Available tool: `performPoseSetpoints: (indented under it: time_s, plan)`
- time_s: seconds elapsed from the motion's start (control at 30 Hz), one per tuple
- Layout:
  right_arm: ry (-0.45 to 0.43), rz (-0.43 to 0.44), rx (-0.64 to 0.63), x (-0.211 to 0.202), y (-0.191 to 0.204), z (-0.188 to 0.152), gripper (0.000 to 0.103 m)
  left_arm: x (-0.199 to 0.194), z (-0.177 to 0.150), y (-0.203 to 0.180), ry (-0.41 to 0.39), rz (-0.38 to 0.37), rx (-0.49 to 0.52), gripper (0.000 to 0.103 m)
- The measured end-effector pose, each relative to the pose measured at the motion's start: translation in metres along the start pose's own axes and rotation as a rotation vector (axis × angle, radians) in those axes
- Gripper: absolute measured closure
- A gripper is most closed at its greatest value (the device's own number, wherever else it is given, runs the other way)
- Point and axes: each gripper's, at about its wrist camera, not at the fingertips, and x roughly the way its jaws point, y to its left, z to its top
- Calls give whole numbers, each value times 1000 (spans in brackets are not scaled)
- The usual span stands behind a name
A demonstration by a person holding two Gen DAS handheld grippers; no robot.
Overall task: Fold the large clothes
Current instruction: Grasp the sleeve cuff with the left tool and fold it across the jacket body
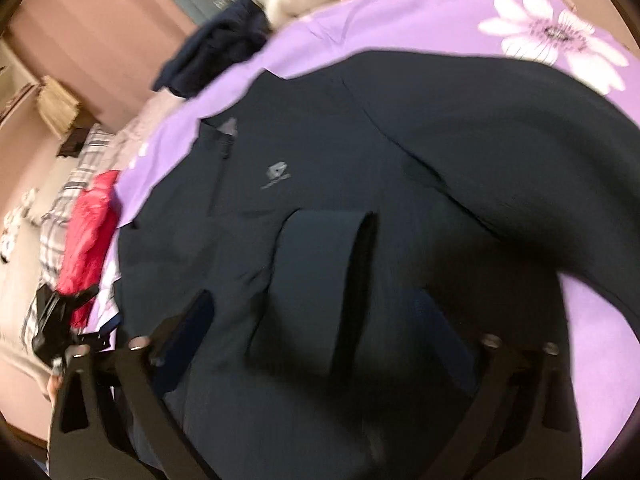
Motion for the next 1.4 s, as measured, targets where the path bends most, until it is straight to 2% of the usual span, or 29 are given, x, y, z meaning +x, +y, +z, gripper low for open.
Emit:
performPoseSetpoints:
  time_s: [0.03, 0.07, 0.1, 0.13, 0.17, 0.23, 0.3, 0.37, 0.43, 0.5, 0.53, 0.57, 0.63, 0.67, 0.73, 0.8, 0.87, 1.0, 1.07, 1.13, 1.17, 1.2, 1.3, 1.37, 1.4]
  plan:
    - [6, -19, 3, 6, 0, 4, 36, 3, 3, 5, -14, -7, -18, 18]
    - [3, -30, -15, 11, 5, 11, 50, 6, 5, 8, -46, -15, -38, 22]
    - [3, -35, -34, 13, 9, 15, 72, 5, 10, 12, -77, -14, -51, 27]
    - [-8, -65, -75, 14, 16, 21, 91, 8, 15, 10, -108, -1, -62, 44]
    - [-18, -61, -97, 13, 20, 26, 94, 9, 18, 13, -141, 9, -87, 49]
    - [-52, -64, -124, 6, 26, 38, 97, 10, 21, 18, -164, -8, -128, 49]
    - [-153, -80, -139, -12, 31, 55, 97, 13, 17, 16, -188, -8, -129, 49]
    - [-217, -104, -92, -28, 24, 66, 97, 15, 16, 13, -185, 11, -102, 47]
    - [-195, -133, -86, -25, 15, 66, 97, 19, 15, 5, -176, 49, -56, 47]
    - [-93, -211, -134, -2, 7, 60, 97, 20, 17, 3, -153, 67, -37, 45]
    - [-57, -242, -161, 10, 6, 57, 94, 18, 16, 4, -137, 68, -36, 42]
    - [-46, -253, -178, 15, 6, 55, 90, 15, 16, 3, -112, 74, -32, 37]
    - [-51, -249, -201, 12, 6, 54, 65, 6, 14, 2, -84, 107, -3, 27]
    - [-65, -232, -199, 7, 7, 55, 60, -3, 12, -1, -78, 139, 35, 22]
    - [-122, -216, -208, -14, 6, 56, 54, -18, 10, -2, -84, 184, 91, 22]
    - [-171, -247, -253, -22, 20, 58, 52, -28, 11, -11, -113, 254, 171, 22]
    - [-187, -218, -306, -25, 34, 54, 51, -30, 12, -23, -136, 299, 249, 24]
    - [-119, -109, -442, 2, 74, 42, 52, -3, 1, -65, -131, 334, 446, 35]
    - [-76, -125, -483, 21, 80, 35, 52, 22, -9, -75, -90, 354, 525, 36]
    - [-36, -168, -484, 37, 75, 30, 52, 42, -15, -72, -65, 438, 572, 36]
    - [-16, -217, -474, 47, 65, 30, 52, 51, -16, -64, -44, 471, 575, 36]
    - [-10, -252, -467, 52, 54, 30, 52, 55, -16, -58, -31, 469, 568, 36]
    - [-33, -223, -402, 39, 26, 35, 51, 50, -17, -55, -41, 450, 593, 36]
    - [-53, -287, -313, 21, 10, 38, 50, 36, -18, -54, -32, 433, 554, 36]
    - [-68, -272, -274, 9, 4, 39, 50, 26, -20, -55, -31, 414, 541, 34]
